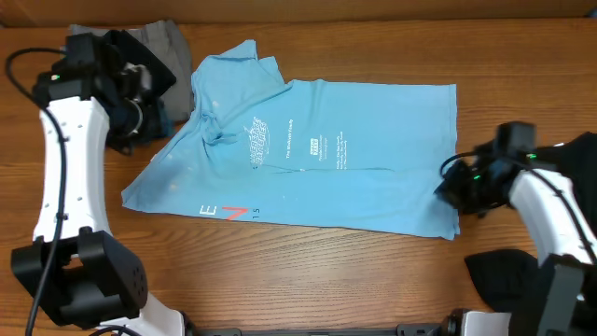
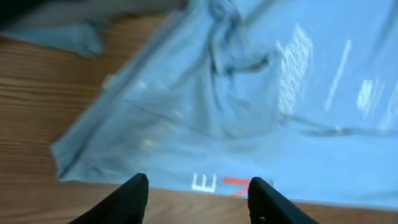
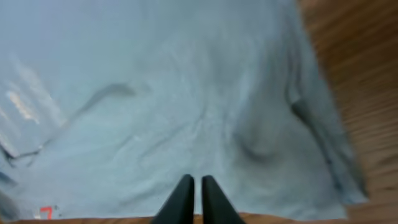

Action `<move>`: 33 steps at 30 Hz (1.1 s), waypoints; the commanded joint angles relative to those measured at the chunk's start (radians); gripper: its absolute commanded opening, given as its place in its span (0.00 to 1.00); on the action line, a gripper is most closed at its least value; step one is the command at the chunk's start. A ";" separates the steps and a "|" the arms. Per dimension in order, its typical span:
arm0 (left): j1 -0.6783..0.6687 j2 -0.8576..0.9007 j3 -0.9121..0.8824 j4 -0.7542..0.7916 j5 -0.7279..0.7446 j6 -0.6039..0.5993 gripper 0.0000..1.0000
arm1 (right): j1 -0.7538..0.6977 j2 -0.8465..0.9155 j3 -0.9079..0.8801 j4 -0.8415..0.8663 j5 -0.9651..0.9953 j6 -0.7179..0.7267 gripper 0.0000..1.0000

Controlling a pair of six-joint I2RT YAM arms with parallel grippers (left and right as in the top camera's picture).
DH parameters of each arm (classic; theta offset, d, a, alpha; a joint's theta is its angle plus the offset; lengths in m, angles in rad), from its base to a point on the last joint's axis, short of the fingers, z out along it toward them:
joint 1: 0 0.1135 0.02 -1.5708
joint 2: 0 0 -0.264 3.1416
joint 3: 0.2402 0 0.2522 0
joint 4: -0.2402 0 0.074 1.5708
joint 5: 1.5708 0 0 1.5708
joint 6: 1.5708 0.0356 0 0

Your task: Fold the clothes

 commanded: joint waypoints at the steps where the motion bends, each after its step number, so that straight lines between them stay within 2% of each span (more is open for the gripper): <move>1: -0.056 0.013 -0.036 -0.036 -0.019 0.035 0.44 | 0.036 0.034 -0.097 0.032 0.067 0.156 0.05; 5: -0.066 0.013 -0.171 0.010 -0.057 -0.081 0.30 | 0.035 0.034 -0.145 0.072 0.069 0.179 0.05; 8: -0.058 0.013 -0.298 0.066 -0.073 -0.167 0.23 | 0.035 0.034 -0.158 0.075 0.069 0.174 0.06; 10: -0.028 0.013 -0.423 0.176 -0.142 -0.241 0.17 | 0.035 0.034 -0.167 0.101 0.069 0.170 0.06; 14: 0.018 0.013 -0.521 0.327 -0.156 -0.266 0.05 | 0.035 0.034 -0.199 0.167 0.073 0.181 0.06; 19: 0.029 0.013 -0.632 0.436 -0.250 -0.320 0.04 | 0.034 0.034 -0.255 0.205 0.151 0.274 0.06; 22: 0.037 0.013 -0.698 0.456 -0.261 -0.371 0.04 | 0.033 0.034 -0.262 0.151 0.203 0.323 0.05; 33: 0.134 0.013 -0.810 0.346 -0.231 -0.408 0.04 | -0.021 -0.051 -0.225 -0.076 0.257 0.358 0.04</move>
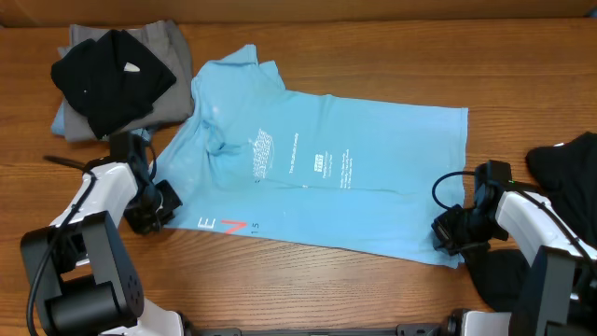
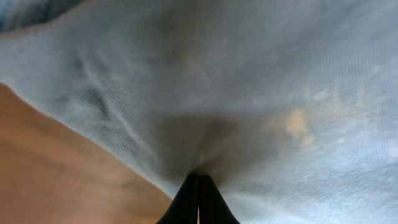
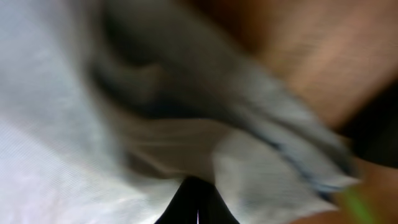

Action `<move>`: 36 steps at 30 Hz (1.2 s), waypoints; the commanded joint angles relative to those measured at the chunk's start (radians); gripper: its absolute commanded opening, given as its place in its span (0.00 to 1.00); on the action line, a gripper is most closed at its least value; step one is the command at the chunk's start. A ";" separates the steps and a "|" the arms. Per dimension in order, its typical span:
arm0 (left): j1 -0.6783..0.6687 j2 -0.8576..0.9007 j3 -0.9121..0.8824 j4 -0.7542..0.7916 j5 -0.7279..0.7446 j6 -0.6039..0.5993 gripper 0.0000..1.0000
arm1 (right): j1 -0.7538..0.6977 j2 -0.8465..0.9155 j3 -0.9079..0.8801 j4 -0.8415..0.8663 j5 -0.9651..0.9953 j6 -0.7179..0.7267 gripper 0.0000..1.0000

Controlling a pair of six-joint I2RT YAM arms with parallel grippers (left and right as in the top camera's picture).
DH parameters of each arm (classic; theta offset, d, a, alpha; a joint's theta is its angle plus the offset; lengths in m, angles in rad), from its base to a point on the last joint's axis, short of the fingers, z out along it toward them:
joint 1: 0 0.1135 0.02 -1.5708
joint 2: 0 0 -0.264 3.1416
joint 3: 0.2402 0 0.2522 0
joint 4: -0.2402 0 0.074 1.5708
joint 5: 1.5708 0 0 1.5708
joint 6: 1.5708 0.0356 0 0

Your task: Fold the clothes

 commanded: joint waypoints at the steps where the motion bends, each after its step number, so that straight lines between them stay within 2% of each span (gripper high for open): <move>1: 0.064 0.052 -0.077 -0.079 -0.012 -0.032 0.04 | -0.022 -0.068 -0.008 -0.020 0.092 0.021 0.04; 8: 0.133 0.052 -0.077 -0.200 0.018 0.007 0.04 | -0.036 -0.133 -0.008 -0.030 0.106 0.016 0.05; 11: 0.132 0.052 -0.077 -0.203 0.030 0.022 0.04 | -0.036 -0.150 0.000 -0.026 0.109 0.015 0.05; 17: 0.107 -0.028 0.019 -0.210 0.170 0.134 0.05 | -0.036 -0.212 0.146 -0.028 0.008 -0.200 0.14; 20: 0.068 -0.110 0.146 -0.251 0.213 0.196 0.14 | -0.035 -0.219 0.242 -0.039 -0.067 -0.267 0.19; 23: -0.019 -0.183 0.326 -0.259 0.237 0.300 0.28 | -0.035 -0.219 0.344 -0.038 -0.140 -0.292 0.25; 25: -0.091 -0.198 0.436 -0.233 0.238 0.381 0.42 | -0.035 -0.219 0.401 -0.034 -0.155 -0.292 0.28; 28: -0.203 -0.193 0.564 -0.161 0.232 0.486 0.53 | -0.035 -0.219 0.468 -0.028 -0.158 -0.292 0.34; 32: -0.318 -0.130 0.632 -0.001 0.100 0.497 0.55 | -0.035 -0.219 0.515 -0.005 -0.159 -0.292 0.39; 36: -0.359 0.042 0.703 0.075 0.091 0.541 0.57 | -0.035 -0.210 0.518 0.038 -0.173 -0.292 0.45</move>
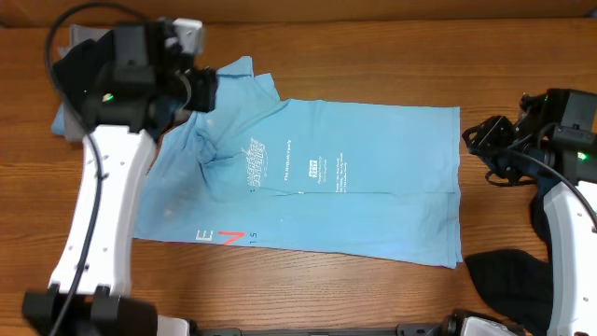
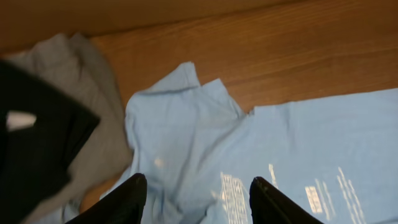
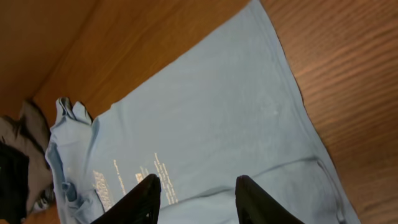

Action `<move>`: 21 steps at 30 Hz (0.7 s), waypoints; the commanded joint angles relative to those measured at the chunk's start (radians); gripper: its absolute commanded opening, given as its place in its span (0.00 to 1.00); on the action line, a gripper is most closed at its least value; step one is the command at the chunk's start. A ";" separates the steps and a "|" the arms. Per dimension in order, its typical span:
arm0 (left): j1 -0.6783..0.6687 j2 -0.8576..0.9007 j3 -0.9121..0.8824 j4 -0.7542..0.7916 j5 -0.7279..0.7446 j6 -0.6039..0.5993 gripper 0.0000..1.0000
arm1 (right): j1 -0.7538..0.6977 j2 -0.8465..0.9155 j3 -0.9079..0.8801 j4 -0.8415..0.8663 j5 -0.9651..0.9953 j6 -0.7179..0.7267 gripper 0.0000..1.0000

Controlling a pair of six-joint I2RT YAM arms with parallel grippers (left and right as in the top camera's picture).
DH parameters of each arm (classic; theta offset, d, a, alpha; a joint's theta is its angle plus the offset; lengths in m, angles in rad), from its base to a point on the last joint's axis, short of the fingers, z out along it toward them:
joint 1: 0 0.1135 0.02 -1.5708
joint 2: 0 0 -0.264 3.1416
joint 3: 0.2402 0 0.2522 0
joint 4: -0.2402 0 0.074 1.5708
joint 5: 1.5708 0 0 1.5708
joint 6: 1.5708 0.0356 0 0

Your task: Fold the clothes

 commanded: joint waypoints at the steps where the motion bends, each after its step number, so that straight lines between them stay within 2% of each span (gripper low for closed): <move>1: -0.013 0.195 0.066 0.023 -0.053 0.084 0.57 | -0.004 -0.004 0.027 0.020 -0.024 -0.013 0.48; 4: -0.016 0.350 0.170 0.061 -0.016 0.084 0.60 | -0.004 0.021 0.027 0.018 -0.024 -0.017 0.63; 7: -0.020 0.494 0.285 0.079 -0.013 0.089 0.64 | -0.004 0.047 0.027 0.009 -0.024 -0.020 0.68; 14: -0.034 0.703 0.404 0.134 -0.041 0.139 0.79 | 0.001 0.100 0.027 0.005 -0.024 -0.021 0.68; 19: -0.038 0.778 0.404 0.241 -0.069 0.129 0.79 | 0.001 0.125 0.027 -0.002 -0.024 -0.021 0.68; 21: -0.038 0.798 0.404 0.273 -0.066 0.124 0.76 | 0.002 0.132 0.027 -0.010 -0.024 -0.021 0.68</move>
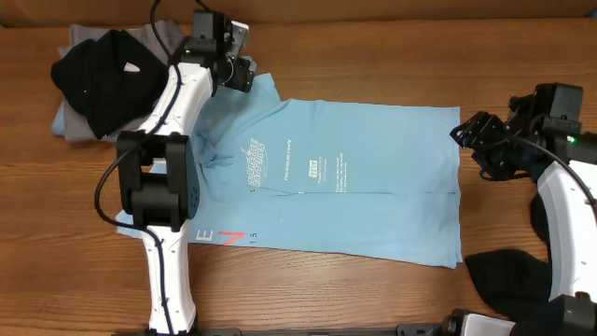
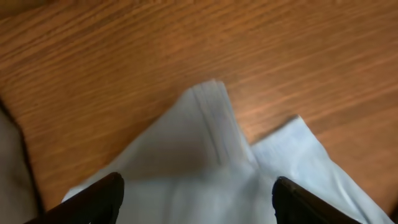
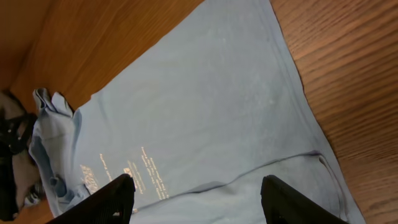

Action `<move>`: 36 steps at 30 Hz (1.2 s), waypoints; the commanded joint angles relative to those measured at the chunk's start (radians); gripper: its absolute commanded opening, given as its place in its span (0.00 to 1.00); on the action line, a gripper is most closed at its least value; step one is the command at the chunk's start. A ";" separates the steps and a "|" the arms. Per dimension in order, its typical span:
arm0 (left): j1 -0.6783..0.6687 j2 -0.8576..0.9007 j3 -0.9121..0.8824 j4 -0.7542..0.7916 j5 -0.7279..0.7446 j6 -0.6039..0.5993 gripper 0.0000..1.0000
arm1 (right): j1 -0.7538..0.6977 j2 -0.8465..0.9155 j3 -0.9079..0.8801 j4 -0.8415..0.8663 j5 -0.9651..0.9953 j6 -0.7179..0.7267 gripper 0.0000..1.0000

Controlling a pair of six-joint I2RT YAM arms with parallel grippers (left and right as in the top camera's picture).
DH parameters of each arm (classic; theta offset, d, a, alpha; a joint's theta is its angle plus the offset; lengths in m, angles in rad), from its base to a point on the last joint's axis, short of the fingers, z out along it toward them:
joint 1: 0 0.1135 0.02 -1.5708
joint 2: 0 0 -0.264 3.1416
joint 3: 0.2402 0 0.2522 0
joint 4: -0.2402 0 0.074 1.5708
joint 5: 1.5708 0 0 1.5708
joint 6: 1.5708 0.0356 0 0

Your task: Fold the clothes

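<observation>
A light blue T-shirt (image 1: 317, 177) lies spread on the wooden table, print up, its sleeve end bunched at the far left. My left gripper (image 1: 241, 73) hovers wide open just over that bunched sleeve (image 2: 205, 124), nothing between its fingers (image 2: 99, 199). At the shirt's right edge, my right gripper (image 1: 471, 140) hangs above the table, also wide open and empty; its view shows the shirt (image 3: 205, 118) below it.
A black garment (image 1: 107, 75) rests on a grey one (image 1: 168, 42) at the far left corner. More black clothing (image 1: 513, 275) lies at the right front edge. Bare wood runs along the far side and the front.
My left gripper has gone from above the shirt's upper left part to low over the bunched sleeve at the far edge. Both grippers have opened wider. The right arm barely moved.
At first the shirt lay skewed, my left gripper open near the pile, my right shut at the right hem. Then both were shut on the shirt's near corners. After that the shirt lay flatter and squarer, both grippers open and raised, as now.
</observation>
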 commanded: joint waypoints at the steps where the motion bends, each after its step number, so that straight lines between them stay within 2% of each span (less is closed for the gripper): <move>1: -0.008 0.049 0.030 0.048 -0.015 -0.003 0.74 | 0.001 0.019 0.025 -0.010 -0.005 -0.008 0.68; 8: -0.009 0.095 0.030 0.132 -0.014 -0.065 0.53 | 0.002 0.024 0.021 -0.011 -0.005 -0.008 0.69; 11: -0.009 0.094 0.031 0.137 -0.015 -0.082 0.36 | 0.002 0.024 0.021 -0.011 -0.005 -0.008 0.69; 14: -0.009 0.087 0.037 0.143 -0.015 -0.109 0.14 | 0.002 0.024 0.021 -0.010 -0.005 -0.008 0.69; 16: -0.009 0.085 0.047 0.140 -0.015 -0.110 0.04 | 0.002 0.024 0.021 -0.010 -0.004 -0.008 0.68; 22: -0.008 0.081 0.114 0.079 -0.016 -0.109 0.04 | 0.002 0.025 0.021 0.036 0.033 -0.007 0.69; 31: -0.008 0.080 0.236 -0.080 -0.004 -0.103 0.05 | 0.002 0.034 0.021 0.245 0.032 -0.006 0.70; 32: -0.009 0.080 0.234 -0.100 0.014 -0.092 0.15 | 0.003 0.036 0.021 0.261 0.032 -0.006 0.69; 33: -0.010 0.080 0.227 -0.112 0.027 -0.088 0.30 | 0.004 0.038 0.021 0.267 0.032 -0.006 0.70; 34: -0.012 0.082 0.211 -0.118 0.038 -0.080 0.37 | 0.007 0.041 0.021 0.267 0.032 -0.006 0.69; 36: -0.015 0.089 0.179 -0.117 0.038 -0.073 0.43 | 0.012 0.048 0.021 0.261 0.032 -0.006 0.70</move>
